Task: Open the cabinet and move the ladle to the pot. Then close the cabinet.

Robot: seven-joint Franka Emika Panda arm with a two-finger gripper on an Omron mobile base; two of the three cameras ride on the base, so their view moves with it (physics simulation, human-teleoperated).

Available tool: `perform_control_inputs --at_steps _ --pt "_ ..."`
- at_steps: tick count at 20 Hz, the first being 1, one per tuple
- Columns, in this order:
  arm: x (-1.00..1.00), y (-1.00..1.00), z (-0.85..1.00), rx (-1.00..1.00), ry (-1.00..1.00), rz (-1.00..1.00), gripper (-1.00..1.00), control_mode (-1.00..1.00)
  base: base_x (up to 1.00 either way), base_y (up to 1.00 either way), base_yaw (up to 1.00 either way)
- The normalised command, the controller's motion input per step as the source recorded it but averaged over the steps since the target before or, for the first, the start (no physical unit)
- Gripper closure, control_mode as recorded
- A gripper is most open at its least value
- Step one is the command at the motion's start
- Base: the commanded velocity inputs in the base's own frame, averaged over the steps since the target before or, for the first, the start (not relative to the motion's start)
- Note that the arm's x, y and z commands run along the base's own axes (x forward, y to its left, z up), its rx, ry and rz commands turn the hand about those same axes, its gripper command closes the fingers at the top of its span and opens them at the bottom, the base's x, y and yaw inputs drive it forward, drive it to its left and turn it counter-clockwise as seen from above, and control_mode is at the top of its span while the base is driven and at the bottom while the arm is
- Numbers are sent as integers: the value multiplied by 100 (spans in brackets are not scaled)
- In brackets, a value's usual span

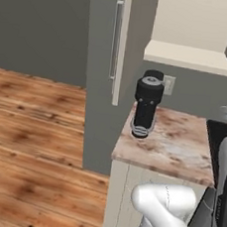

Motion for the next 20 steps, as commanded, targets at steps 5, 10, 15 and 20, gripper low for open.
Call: perform_control_inputs --at_steps 5,10,15,20 --pt "0 0 0 0 0 0 -100 100 24 -27 21" --pt "0 0 0 0 0 0 -100 100 31 -45 18" --pt "0 0 0 0 0 0 -100 100 82 -16 21" --pt "0 0 0 0 0 0 -100 100 64 -6 20"
